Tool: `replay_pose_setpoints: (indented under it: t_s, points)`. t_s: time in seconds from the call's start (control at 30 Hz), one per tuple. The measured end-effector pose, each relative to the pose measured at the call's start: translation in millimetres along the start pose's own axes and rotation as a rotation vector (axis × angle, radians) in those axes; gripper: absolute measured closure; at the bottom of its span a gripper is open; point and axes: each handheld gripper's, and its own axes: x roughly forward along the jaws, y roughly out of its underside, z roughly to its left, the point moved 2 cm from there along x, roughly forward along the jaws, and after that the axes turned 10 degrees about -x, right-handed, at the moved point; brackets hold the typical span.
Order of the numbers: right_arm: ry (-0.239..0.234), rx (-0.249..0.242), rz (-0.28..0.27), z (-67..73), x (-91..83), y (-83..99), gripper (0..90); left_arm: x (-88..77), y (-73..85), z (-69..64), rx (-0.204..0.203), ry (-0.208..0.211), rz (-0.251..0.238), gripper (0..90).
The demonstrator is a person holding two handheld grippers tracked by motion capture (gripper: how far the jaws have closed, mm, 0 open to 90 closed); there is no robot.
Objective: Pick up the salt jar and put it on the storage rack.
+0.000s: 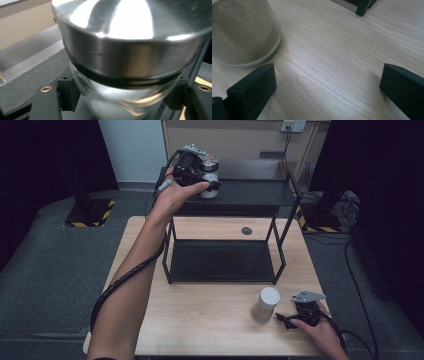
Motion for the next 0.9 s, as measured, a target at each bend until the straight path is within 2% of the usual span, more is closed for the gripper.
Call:
replay_pose_setpoints:
  t_s: [0.13,0.27,0.37,0.63,0.73,0.9]
  points:
    - [0.000,0.001,0.000,0.0,0.0,0.0,1.4,-5.9,1.7,-4.5,0.012,-0.026,-0.004,10.0]
    - [0.000,0.000,0.000,0.0,0.0,0.0,1.4,-16.4,3.9,-7.0,0.037,-0.022,-0.015,4.0]
    - [0.000,-0.001,0.000,0.0,0.0,0.0,1.4,-22.7,5.3,-11.3,0.067,-0.033,-0.015,3.1]
    - [0.000,0.001,0.000,0.1,0.0,-0.1,1.4,-47.4,17.6,-24.8,0.099,-0.044,-0.043,2.8]
    - [0.000,0.000,0.000,0.0,0.0,0.0,1.4,-56.6,26.4,-28.7,0.100,-0.033,-0.065,2.7]
    - [0.000,0.001,0.000,0.1,0.0,0.0,1.4,-74.8,44.9,-39.8,0.131,-0.003,-0.091,2.7]
